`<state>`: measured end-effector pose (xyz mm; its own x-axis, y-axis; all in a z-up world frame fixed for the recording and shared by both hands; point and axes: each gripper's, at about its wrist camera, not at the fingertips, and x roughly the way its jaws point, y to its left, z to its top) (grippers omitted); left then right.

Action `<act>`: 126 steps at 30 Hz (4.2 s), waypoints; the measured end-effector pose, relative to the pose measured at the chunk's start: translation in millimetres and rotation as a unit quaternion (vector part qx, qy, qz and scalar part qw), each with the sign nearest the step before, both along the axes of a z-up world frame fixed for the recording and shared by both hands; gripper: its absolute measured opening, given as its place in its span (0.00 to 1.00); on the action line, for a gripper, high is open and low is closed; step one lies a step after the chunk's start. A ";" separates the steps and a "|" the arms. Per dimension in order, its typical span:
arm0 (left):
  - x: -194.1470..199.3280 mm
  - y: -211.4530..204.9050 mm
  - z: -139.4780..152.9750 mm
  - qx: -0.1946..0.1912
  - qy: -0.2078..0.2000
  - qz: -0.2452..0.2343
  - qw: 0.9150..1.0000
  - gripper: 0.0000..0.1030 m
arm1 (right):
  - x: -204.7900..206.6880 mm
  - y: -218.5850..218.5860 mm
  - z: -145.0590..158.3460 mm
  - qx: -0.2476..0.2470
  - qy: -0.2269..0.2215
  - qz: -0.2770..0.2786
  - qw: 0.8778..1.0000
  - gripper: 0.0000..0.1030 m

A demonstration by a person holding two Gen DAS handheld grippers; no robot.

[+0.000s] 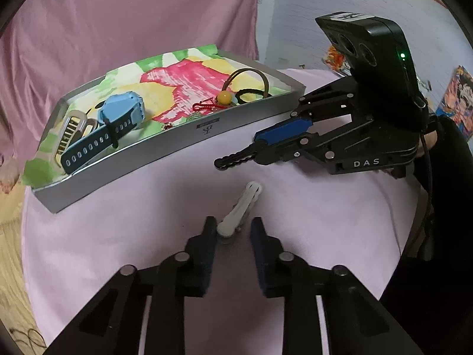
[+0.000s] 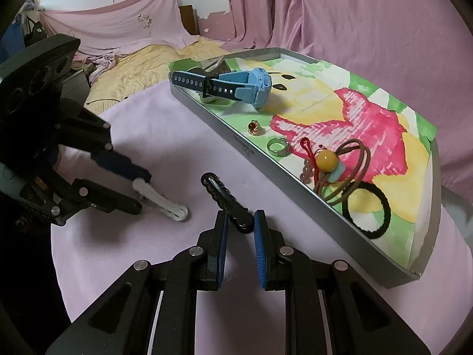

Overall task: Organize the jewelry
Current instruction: 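Lift the white clip and black bead strip off the table with both tools, then carry the white clip and black bead strip over the tray with both tools, then open both tools to drop the white clip and bead strip into the tray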

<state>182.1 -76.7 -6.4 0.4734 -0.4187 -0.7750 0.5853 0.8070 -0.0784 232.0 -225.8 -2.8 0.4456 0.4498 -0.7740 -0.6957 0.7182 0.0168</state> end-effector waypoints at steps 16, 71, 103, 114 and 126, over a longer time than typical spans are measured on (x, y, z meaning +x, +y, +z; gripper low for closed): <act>-26.5 4.7 -0.2 -0.046 -0.001 0.106 0.993 0.14 | -30.0 -3.5 -0.3 -0.006 0.000 -0.050 0.999 0.10; 100.4 -31.9 30.7 -0.089 -0.050 0.206 0.973 0.14 | 44.7 -77.0 13.0 0.142 -0.058 -0.287 0.946 0.10; 100.9 -37.0 15.9 -0.063 -0.030 0.196 0.978 0.15 | 50.5 -74.1 1.2 0.128 -0.036 -0.293 0.947 0.42; 78.5 -24.6 37.5 -0.103 -0.116 0.207 0.966 0.66 | 34.4 -89.6 12.3 0.158 -0.078 -0.317 0.932 0.63; 60.0 -10.4 45.6 -0.098 -0.178 0.250 0.947 0.97 | 15.1 -95.9 25.0 0.163 -0.136 -0.340 0.916 0.90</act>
